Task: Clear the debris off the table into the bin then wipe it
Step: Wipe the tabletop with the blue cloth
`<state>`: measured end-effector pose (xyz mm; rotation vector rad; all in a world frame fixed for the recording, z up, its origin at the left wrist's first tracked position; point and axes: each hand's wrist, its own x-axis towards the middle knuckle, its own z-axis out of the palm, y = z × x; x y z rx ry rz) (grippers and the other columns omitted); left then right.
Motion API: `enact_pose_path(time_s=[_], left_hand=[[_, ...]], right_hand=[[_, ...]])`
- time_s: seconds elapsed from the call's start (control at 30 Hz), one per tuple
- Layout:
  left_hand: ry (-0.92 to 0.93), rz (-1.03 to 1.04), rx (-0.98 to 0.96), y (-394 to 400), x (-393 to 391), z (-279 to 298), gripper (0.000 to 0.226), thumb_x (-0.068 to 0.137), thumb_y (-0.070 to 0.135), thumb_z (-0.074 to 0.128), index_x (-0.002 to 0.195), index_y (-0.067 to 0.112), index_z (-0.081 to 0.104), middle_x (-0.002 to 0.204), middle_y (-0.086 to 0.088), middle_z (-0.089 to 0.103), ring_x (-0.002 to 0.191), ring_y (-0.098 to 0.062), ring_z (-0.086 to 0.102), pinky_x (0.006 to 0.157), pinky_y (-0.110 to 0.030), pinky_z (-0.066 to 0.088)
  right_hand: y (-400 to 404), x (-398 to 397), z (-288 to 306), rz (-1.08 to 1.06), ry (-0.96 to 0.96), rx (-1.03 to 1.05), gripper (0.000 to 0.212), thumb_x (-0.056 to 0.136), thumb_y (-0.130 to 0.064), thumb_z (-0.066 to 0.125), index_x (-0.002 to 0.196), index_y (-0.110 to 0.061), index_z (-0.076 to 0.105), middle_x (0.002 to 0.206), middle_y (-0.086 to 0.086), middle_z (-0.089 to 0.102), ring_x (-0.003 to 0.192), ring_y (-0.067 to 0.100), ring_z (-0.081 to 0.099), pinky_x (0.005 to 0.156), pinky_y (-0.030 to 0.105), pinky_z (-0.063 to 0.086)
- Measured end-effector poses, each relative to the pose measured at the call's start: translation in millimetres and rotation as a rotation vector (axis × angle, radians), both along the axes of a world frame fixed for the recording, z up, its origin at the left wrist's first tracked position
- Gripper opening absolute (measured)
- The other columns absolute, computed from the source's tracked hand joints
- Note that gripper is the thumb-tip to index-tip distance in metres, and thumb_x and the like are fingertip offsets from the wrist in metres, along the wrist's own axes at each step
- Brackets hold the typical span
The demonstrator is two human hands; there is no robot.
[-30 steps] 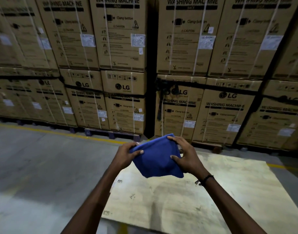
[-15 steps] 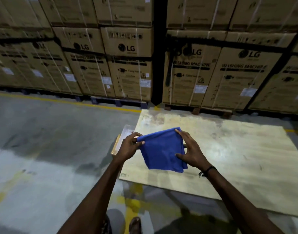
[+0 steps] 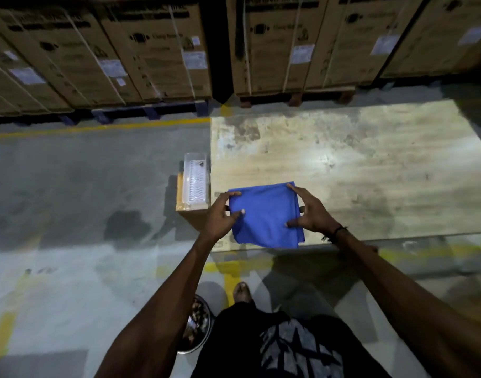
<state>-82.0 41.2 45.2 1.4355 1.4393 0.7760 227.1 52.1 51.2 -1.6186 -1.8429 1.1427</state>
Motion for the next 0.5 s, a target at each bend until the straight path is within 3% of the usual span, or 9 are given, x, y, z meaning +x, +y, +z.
enact_pose_path(time_s=[0.07,0.17,0.27,0.37,0.43,0.5], left_hand=[[0.062,-0.092,-0.050,6,4,-15,0.068,0.082,0.013,0.087,0.142,0.020,0.057,0.141,0.003,0.054,0.125,-0.014,0.057,0.094,-0.021,0.052],[0.130,-0.193,-0.106,16,12,-30,0.091,0.074,0.004,0.091,0.153,0.014,0.047,0.148,-0.009,0.046,0.133,-0.019,0.049,0.094,-0.009,0.047],[0.195,-0.277,-0.121,30,19,-42,0.106,0.068,0.023,0.089,0.159,0.012,0.038,0.153,-0.015,0.040,0.139,-0.028,0.045,0.108,-0.033,0.047],[0.245,-0.305,-0.159,41,24,-55,0.112,0.067,0.028,0.087,0.163,0.011,0.030,0.157,-0.017,0.033,0.143,-0.033,0.041,0.106,-0.028,0.038],[0.257,-0.288,-0.150,47,26,-62,0.115,0.064,0.031,0.081,0.163,0.010,0.029,0.159,-0.017,0.031,0.143,-0.034,0.041,0.101,-0.026,0.038],[0.268,-0.284,-0.151,51,28,-68,0.116,0.062,0.033,0.077,0.164,0.010,0.027,0.159,-0.018,0.028,0.141,-0.035,0.042,0.098,-0.032,0.043]], right_hand=[[0,1,-16,-0.046,-0.040,-0.039,0.118,0.059,-0.007,0.100,0.158,-0.018,0.038,0.153,0.005,0.043,0.136,0.027,0.049,0.090,0.043,0.060],[0,3,-32,-0.095,-0.097,-0.088,0.117,0.058,-0.005,0.099,0.158,-0.013,0.038,0.153,0.014,0.043,0.136,0.034,0.049,0.089,0.039,0.055],[6,4,-44,-0.131,-0.112,-0.126,0.118,0.056,-0.007,0.098,0.158,-0.011,0.039,0.153,0.016,0.044,0.137,0.036,0.048,0.099,0.054,0.052],[14,4,-58,-0.140,-0.122,-0.164,0.120,0.055,-0.006,0.099,0.158,-0.010,0.038,0.153,0.017,0.042,0.138,0.038,0.046,0.103,0.061,0.048],[21,2,-63,-0.132,-0.119,-0.163,0.123,0.051,-0.020,0.096,0.158,-0.010,0.037,0.153,0.016,0.042,0.138,0.038,0.045,0.103,0.057,0.049],[30,0,-67,-0.104,-0.127,-0.173,0.123,0.053,-0.021,0.095,0.159,-0.009,0.034,0.155,0.017,0.039,0.140,0.038,0.043,0.105,0.055,0.047]])
